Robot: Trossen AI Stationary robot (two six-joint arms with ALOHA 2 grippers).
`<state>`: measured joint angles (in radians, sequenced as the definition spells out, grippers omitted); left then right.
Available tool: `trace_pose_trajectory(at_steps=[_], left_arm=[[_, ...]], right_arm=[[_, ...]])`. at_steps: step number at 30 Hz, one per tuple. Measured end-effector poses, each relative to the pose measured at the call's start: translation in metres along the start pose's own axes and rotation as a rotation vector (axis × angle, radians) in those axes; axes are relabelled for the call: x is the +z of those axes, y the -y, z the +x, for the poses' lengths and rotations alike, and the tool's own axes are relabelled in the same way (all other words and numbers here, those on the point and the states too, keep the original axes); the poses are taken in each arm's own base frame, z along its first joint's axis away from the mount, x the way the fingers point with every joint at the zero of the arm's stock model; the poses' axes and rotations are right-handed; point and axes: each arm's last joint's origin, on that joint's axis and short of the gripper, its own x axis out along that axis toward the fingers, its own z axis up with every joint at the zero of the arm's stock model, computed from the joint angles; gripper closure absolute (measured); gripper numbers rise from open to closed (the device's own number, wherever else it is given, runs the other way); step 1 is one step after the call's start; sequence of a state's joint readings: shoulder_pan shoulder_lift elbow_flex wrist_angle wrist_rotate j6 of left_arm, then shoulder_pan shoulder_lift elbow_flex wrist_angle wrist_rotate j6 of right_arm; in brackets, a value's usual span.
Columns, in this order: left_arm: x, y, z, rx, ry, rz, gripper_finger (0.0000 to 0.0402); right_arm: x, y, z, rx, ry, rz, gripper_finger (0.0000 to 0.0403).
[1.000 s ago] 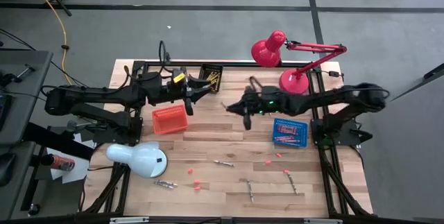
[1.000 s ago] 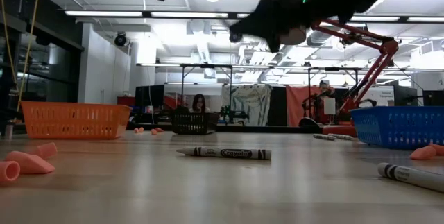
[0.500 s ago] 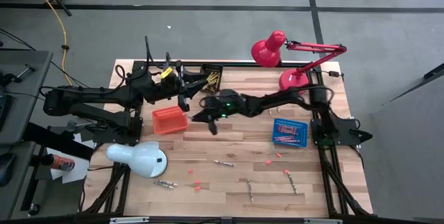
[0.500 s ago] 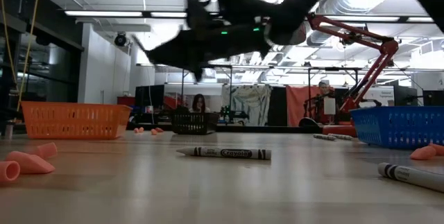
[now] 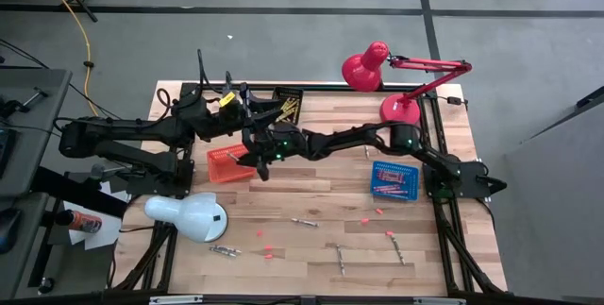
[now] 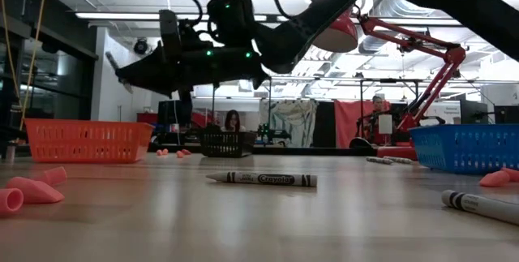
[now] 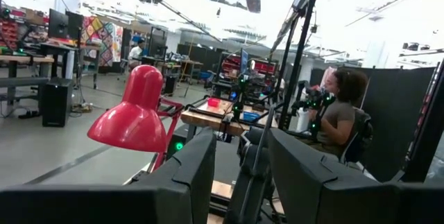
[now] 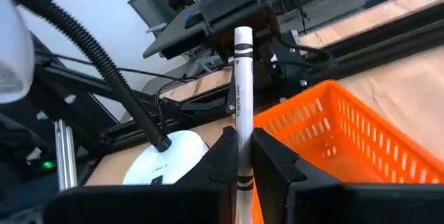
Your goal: Sort crayons
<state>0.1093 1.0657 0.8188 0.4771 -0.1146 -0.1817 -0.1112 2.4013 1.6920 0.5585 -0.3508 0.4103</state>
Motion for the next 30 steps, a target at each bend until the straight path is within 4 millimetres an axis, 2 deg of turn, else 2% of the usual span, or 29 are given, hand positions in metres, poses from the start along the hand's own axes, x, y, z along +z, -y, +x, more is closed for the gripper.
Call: trace_pose_trajectory(at_steps=[8,14,17,20,25,28,30], left_arm=[[0.000,0.000,0.000,0.000,0.000,0.000,0.0280],[0.000,0.000,0.000,0.000,0.000,0.000,0.0280],[0.000,0.000,0.000,0.000,0.000,0.000,0.0280],[0.000,0.000,0.000,0.000,0.000,0.000,0.0280],[0.000,-0.001,0.000,0.003,0.004,0.010,0.0280],[0.001,-0.001,0.000,0.003,0.007,0.027,0.0280],[0.001,0.000,0.000,0.002,0.007,0.027,0.0280]], right_arm=[[-0.003,-0.002,0.003,0.002,-0.006,-0.029,0.0330],[-0.002,0.002,0.002,-0.005,-0.008,-0.024,0.0261],[0.006,0.009,-0.004,0.009,-0.010,-0.020,0.0227],[0.019,0.019,-0.014,0.089,-0.063,-0.002,0.0210],[0.032,0.032,-0.040,0.194,-0.287,0.033,0.0212],[0.035,0.028,-0.061,0.206,-0.446,0.009,0.0222],[0.029,0.020,-0.078,0.206,-0.571,-0.022,0.0231]])
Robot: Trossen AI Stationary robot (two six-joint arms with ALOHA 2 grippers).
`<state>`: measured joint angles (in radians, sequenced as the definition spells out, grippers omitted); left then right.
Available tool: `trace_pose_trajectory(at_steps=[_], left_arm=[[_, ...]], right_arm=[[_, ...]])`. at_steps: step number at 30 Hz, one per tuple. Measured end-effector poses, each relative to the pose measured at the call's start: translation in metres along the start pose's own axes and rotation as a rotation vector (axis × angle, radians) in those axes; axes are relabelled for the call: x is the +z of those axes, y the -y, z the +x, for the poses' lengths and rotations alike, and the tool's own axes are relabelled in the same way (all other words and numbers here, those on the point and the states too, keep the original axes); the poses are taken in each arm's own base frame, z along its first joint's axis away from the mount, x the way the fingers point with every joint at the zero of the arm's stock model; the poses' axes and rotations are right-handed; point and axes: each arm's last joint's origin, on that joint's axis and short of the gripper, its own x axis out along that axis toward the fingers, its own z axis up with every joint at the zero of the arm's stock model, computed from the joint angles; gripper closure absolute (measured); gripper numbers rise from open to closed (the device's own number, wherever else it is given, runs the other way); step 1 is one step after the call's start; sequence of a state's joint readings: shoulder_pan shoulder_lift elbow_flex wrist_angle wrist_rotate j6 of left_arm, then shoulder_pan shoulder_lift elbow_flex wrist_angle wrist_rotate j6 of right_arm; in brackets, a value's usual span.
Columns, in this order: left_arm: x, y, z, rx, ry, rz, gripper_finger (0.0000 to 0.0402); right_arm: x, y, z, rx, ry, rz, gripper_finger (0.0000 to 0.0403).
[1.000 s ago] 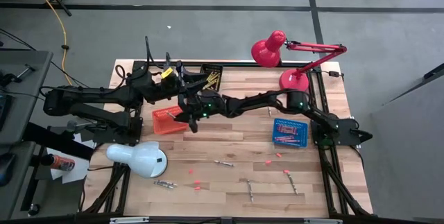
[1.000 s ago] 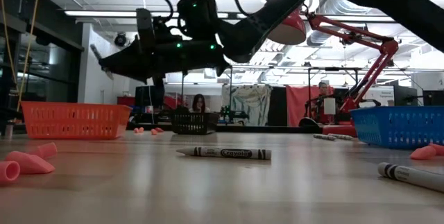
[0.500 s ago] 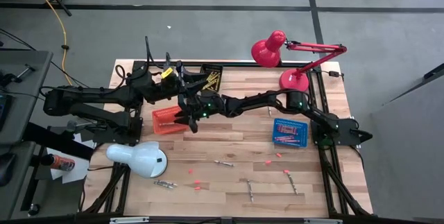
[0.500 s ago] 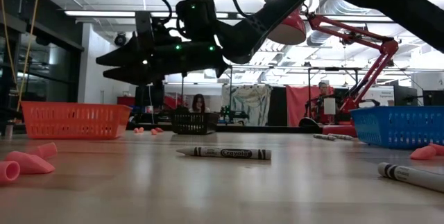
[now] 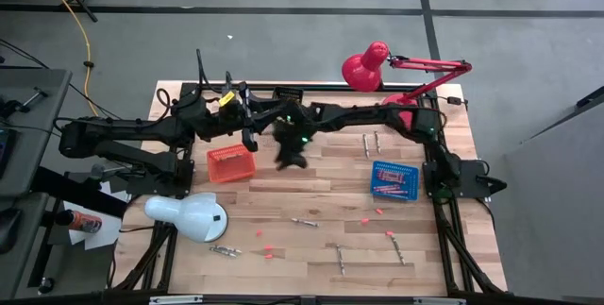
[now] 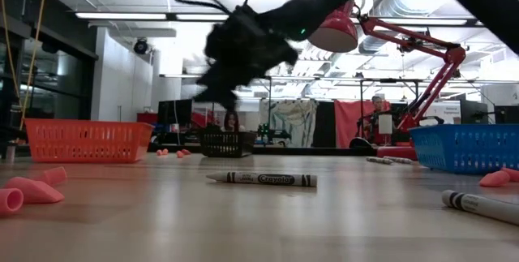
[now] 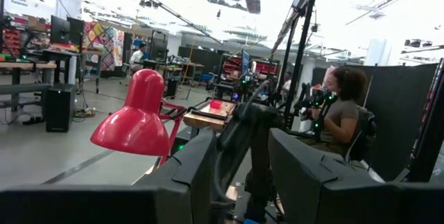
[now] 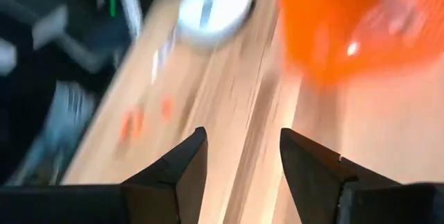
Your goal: Sort crayons
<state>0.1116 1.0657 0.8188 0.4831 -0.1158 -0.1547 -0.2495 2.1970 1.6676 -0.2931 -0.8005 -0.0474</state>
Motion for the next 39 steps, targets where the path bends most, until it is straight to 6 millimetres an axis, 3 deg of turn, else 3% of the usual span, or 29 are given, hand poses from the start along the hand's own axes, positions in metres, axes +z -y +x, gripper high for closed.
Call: trace_pose_trajectory(at_steps=[4,7,11,14,17,23,30,39], left_arm=[[0.001,0.000,0.000,-0.002,0.012,-0.001,0.0280],[0.002,0.000,0.000,-0.003,0.023,0.008,0.0280],[0.002,0.000,0.000,-0.002,0.021,0.063,0.0280],[-0.001,0.000,0.000,0.008,-0.009,0.101,0.0280],[-0.005,-0.001,0.000,0.014,-0.051,0.112,0.0280],[-0.012,-0.002,-0.001,0.025,-0.129,0.076,0.0280],[-0.016,-0.003,-0.001,0.028,-0.165,0.073,0.0280],[-0.016,-0.002,-0.001,0.023,-0.164,0.072,0.0280]], right_arm=[[-0.038,-0.019,-0.016,0.009,-0.178,0.023,0.0249],[-0.068,-0.038,-0.032,0.011,-0.210,0.076,0.0260],[-0.105,-0.063,-0.051,-0.026,-0.154,0.165,0.0268],[-0.113,-0.083,-0.065,-0.085,-0.004,0.171,0.0269],[-0.107,-0.100,-0.079,-0.161,0.228,0.133,0.0269],[-0.071,-0.135,-0.111,-0.276,0.710,-0.037,0.0270],[-0.039,-0.149,-0.125,-0.305,0.768,-0.153,0.0283],[-0.033,-0.151,-0.127,-0.318,0.769,-0.192,0.0338]])
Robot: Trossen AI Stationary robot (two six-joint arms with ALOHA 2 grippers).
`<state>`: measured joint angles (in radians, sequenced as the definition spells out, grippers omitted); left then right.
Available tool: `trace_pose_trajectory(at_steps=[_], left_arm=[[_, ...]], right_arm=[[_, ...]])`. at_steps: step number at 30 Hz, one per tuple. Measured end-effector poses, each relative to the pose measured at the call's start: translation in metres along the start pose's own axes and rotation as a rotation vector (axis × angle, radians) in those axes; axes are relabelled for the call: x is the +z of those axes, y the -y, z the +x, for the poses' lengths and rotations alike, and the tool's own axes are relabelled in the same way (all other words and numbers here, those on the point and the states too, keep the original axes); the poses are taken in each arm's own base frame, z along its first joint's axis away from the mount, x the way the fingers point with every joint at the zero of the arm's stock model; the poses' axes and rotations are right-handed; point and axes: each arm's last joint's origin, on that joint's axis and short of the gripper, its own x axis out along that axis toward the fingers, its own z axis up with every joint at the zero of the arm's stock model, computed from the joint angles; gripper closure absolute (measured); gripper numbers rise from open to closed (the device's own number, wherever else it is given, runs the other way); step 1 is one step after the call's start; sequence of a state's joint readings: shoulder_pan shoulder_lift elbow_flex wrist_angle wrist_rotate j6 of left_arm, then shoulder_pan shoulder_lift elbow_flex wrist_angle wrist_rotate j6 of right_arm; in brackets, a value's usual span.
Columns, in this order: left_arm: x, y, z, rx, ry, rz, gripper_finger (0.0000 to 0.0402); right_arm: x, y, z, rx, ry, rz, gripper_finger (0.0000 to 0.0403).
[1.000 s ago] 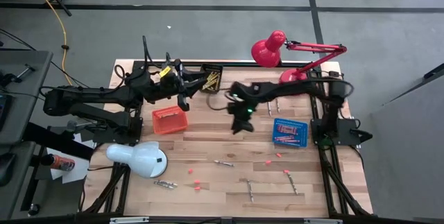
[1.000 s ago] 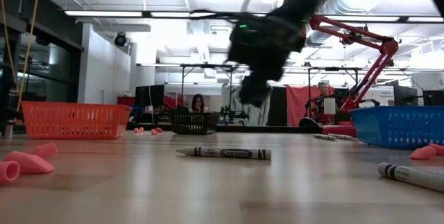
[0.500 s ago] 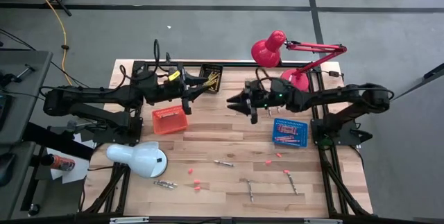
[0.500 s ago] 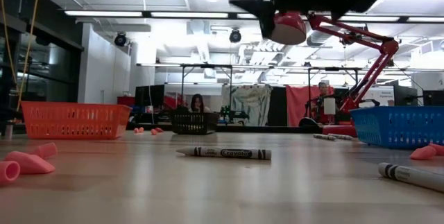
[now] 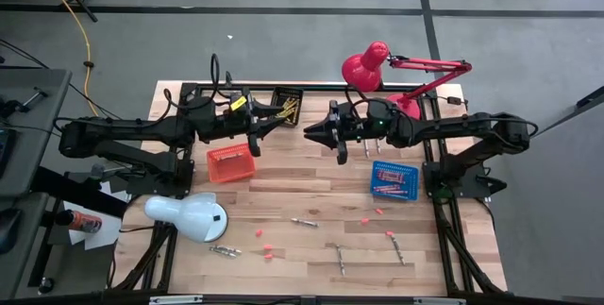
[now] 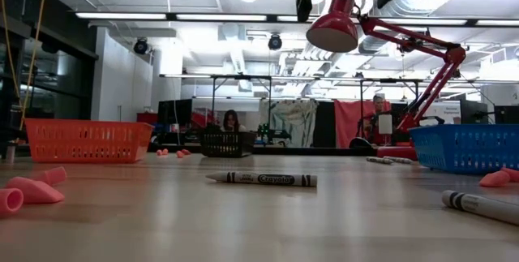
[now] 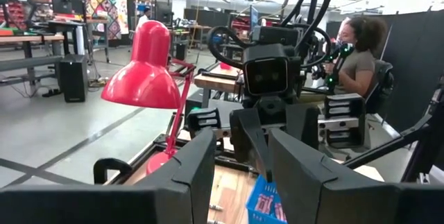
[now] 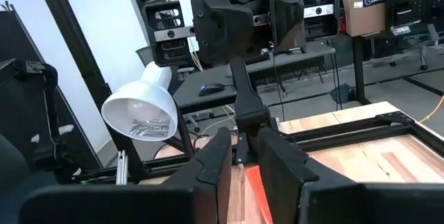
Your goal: Sort crayons
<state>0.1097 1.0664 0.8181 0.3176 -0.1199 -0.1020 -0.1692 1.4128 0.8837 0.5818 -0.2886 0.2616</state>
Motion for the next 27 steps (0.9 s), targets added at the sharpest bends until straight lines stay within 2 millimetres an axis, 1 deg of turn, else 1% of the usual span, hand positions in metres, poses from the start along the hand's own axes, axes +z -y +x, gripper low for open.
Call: trace_pose_trajectory(at_steps=[23,27], left_arm=[[-0.0002,-0.0001,0.0000,-0.002,-0.002,0.001,0.0280],[-0.0003,-0.0001,0.0000,-0.001,-0.003,0.000,0.0280]], right_arm=[[-0.0017,0.0004,0.0001,-0.003,-0.017,0.005,0.0340],[-0.0028,-0.0023,0.0008,0.012,-0.024,0.048,0.0340]])
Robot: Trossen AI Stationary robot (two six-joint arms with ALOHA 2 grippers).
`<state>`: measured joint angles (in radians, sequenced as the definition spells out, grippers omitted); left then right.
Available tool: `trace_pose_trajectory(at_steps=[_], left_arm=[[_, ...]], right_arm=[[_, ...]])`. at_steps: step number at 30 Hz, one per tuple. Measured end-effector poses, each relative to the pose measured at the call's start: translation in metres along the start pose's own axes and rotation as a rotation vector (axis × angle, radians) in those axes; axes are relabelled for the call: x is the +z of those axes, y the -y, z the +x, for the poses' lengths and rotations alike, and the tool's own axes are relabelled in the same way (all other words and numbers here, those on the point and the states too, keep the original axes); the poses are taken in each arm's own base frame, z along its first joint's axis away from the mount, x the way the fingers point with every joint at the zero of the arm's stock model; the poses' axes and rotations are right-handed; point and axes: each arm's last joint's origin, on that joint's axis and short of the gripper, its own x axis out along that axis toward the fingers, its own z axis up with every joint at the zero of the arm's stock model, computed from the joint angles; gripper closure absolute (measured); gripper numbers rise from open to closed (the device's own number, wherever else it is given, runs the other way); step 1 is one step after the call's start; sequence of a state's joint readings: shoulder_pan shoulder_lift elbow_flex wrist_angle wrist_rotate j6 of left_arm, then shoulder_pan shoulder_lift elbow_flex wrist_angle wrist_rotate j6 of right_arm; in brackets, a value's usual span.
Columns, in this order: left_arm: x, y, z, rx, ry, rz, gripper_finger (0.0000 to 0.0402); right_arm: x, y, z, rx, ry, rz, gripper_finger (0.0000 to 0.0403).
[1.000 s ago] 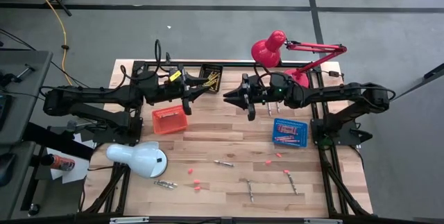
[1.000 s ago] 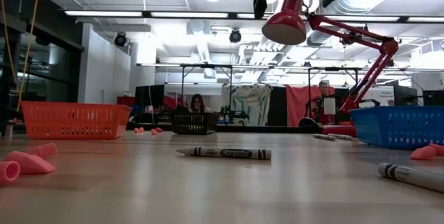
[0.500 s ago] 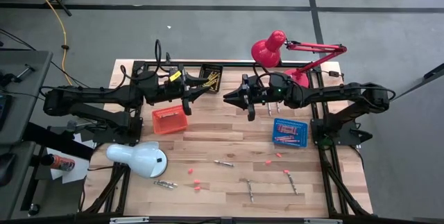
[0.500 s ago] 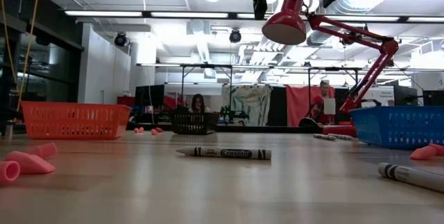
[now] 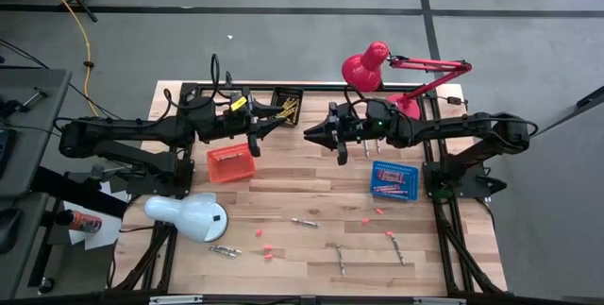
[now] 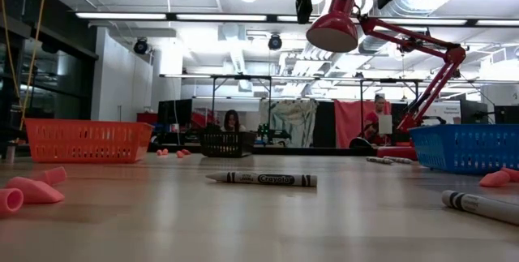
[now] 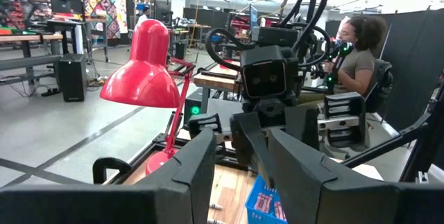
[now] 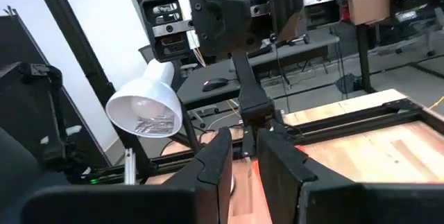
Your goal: Sort crayons
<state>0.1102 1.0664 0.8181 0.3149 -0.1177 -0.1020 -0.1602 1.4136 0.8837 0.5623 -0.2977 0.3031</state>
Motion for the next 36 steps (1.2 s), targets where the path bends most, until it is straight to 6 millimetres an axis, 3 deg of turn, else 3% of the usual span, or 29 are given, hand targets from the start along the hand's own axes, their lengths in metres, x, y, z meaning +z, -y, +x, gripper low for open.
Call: trace_pose_trajectory(at_steps=[3,9,12,17,22,28,36], left_arm=[[0.000,0.000,0.000,0.000,-0.002,0.000,0.0280],[0.000,0.000,0.000,0.001,-0.003,0.001,0.0280],[0.000,0.000,0.000,0.001,-0.003,0.002,0.0280],[0.000,0.000,0.000,0.002,-0.004,0.050,0.0280],[0.000,0.000,0.000,0.002,-0.004,0.103,0.0280],[0.000,0.000,0.000,0.002,-0.005,0.116,0.0280],[0.000,0.000,0.000,0.001,-0.005,0.137,0.0280]], right_arm=[[-0.010,-0.011,0.003,0.023,-0.076,-0.019,0.0340],[-0.055,-0.040,0.002,-0.043,-0.435,-0.051,0.0340],[-0.069,-0.058,-0.001,-0.068,-0.530,-0.054,0.0331],[-0.085,-0.084,-0.006,-0.092,-0.624,-0.025,0.0278],[-0.097,-0.098,-0.005,-0.099,-0.676,0.041,0.0221],[-0.110,-0.115,0.038,-0.086,-0.807,-0.025,0.0206],[-0.152,-0.118,0.087,-0.122,-1.051,-0.111,0.0206]])
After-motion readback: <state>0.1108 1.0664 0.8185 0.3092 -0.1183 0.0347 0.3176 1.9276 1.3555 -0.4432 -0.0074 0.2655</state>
